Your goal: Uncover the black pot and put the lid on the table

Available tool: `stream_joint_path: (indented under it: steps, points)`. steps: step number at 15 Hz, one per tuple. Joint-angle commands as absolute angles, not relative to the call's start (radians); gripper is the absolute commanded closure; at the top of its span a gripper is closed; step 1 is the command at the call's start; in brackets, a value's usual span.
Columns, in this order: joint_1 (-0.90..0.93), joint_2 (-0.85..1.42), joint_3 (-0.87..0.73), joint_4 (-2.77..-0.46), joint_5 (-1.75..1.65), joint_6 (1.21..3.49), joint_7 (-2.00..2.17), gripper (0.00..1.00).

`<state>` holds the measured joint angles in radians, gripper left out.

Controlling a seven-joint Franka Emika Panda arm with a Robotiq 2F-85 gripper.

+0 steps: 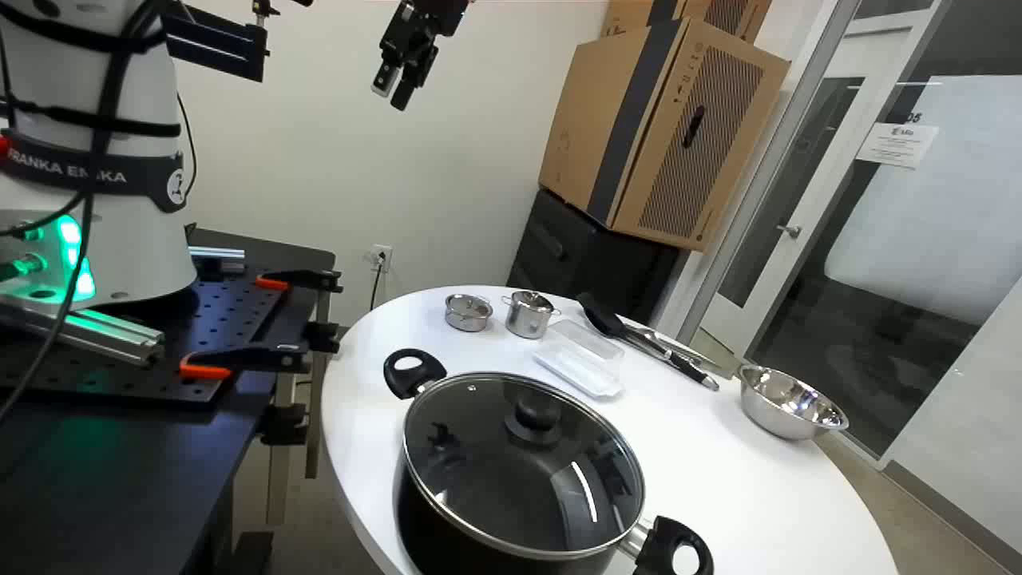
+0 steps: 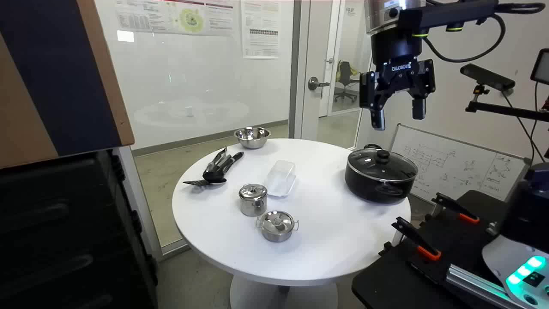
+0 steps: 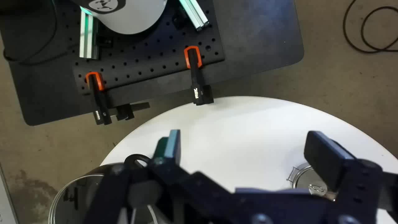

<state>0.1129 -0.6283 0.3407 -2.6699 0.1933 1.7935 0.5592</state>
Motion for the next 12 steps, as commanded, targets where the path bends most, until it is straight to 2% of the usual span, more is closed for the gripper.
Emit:
stream_joint_path:
  steps: [1,8,12]
  points:
    - [0.122,-0.627,0.331,-2.669,0.188,1.792,0.564,0.00]
    - [0.107,-0.617,0.327,-2.664,0.183,1.803,0.575,0.00]
    - [-0.008,-0.600,0.223,-2.649,0.159,1.888,0.586,0.00]
